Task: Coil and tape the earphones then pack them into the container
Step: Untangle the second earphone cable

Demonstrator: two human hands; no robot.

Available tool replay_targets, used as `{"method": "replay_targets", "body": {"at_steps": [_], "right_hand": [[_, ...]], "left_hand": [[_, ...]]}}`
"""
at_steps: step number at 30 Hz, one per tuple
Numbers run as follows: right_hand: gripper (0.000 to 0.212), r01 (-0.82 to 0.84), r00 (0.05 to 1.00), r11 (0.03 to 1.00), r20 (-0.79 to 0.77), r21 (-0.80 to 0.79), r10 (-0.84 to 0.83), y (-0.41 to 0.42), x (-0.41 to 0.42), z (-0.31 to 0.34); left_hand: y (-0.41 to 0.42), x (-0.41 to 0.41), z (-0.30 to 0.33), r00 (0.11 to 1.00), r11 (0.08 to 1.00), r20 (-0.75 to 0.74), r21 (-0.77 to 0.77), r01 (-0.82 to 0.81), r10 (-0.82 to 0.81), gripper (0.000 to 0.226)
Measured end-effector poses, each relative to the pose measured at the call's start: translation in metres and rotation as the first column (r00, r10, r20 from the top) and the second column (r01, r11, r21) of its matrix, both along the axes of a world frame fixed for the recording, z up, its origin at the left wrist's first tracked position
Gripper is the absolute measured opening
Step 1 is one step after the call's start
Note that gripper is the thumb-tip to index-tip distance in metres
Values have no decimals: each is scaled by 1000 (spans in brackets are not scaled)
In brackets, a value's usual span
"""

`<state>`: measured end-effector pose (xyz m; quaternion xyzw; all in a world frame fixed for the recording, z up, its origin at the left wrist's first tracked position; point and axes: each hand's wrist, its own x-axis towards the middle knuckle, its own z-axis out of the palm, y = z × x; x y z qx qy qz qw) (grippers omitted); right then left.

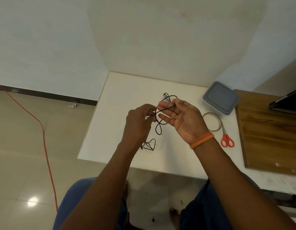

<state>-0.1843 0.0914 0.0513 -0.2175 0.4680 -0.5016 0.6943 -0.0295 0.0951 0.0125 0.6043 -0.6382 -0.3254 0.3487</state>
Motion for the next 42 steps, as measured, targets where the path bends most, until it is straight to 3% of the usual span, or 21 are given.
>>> {"method": "replay_targets", "body": {"at_steps": [5,10,13,16,20,22,27,33,35,37,38,40,42], "right_hand": [[21,-60,977,998,-205,-1,58,-1,-6,2],[27,-48,973,999,-228,-9,45,-1,-5,1],[26,-56,981,998,-185,-29,49,-2,-3,0],[28,-55,994,997,-99,-52,50,-1,1,0],[27,-55,998,997,-25,-55,53,-2,1,-1],[27,-40,999,998,0,-37,40,-3,-1,-2],[18,135,989,991,-61,-17,-136,-3,-6,1],[10,192,948,980,-250,-49,-198,-4,-6,-4],[46,119,881,992,-458,-33,-121,-4,-5,-13],[85,36,687,999,-725,-22,-41,-4,-5,-24],[93,-8,608,1000,-794,-2,3,-3,-4,-28],[94,-55,570,994,-815,91,106,0,-4,-29],[69,-98,527,978,-824,183,207,2,-7,-26]], "left_hand": [[-5,8,4,986,988,-80,63,-138,143,24],[-7,16,0,934,955,-228,180,-238,275,24],[-7,11,-2,917,933,-305,324,-154,257,22],[-4,2,1,944,904,-299,427,2,139,30],[-3,0,9,906,882,-423,425,203,-5,16],[-2,1,7,896,886,-444,404,226,-26,15],[-6,3,5,946,942,-287,333,-51,152,13],[-10,6,11,800,928,-500,325,-182,332,10],[-10,7,16,700,920,-623,368,-133,350,14],[-12,9,19,621,917,-695,384,-105,362,16],[-12,10,20,589,914,-715,389,-112,376,16],[-14,13,20,539,903,-733,403,-147,415,15],[-15,16,19,554,897,-710,397,-195,435,16]]}}
